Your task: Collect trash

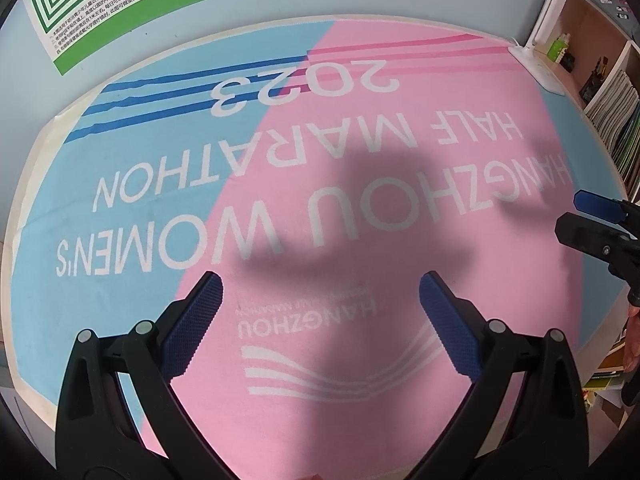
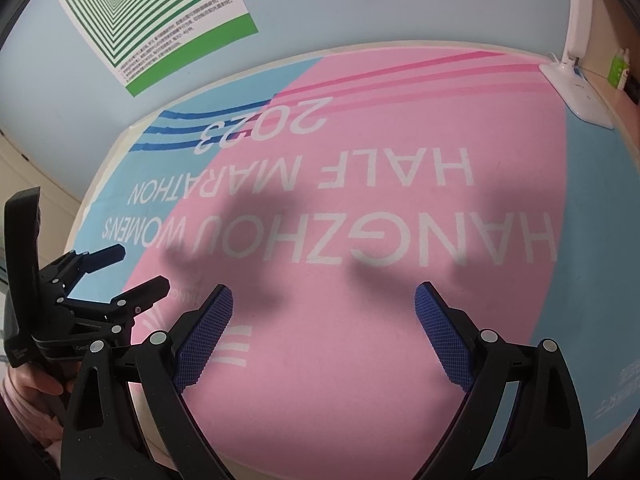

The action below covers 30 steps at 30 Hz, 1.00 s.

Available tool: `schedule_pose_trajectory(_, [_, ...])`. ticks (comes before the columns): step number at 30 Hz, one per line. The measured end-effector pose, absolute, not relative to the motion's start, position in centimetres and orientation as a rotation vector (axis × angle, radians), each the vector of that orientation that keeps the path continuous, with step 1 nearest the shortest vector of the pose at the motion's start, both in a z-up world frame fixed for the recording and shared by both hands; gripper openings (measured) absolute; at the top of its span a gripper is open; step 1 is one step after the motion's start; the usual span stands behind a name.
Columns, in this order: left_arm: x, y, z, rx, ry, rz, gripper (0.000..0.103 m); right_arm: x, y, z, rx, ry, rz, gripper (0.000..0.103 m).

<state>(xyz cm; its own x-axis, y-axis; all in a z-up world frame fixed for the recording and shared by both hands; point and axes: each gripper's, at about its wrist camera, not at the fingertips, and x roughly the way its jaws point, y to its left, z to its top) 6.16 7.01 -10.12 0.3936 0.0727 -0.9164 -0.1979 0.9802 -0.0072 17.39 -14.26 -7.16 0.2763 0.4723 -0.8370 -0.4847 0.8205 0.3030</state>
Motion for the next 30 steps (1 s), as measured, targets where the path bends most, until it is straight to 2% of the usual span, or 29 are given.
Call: schedule_pose_trajectory(30, [6.44, 6.99, -10.26, -0.109, 1.161, 0.178, 0.096, 17.54, -14.35, -7.09, 0.004, 1.123, 0.632, 0.091])
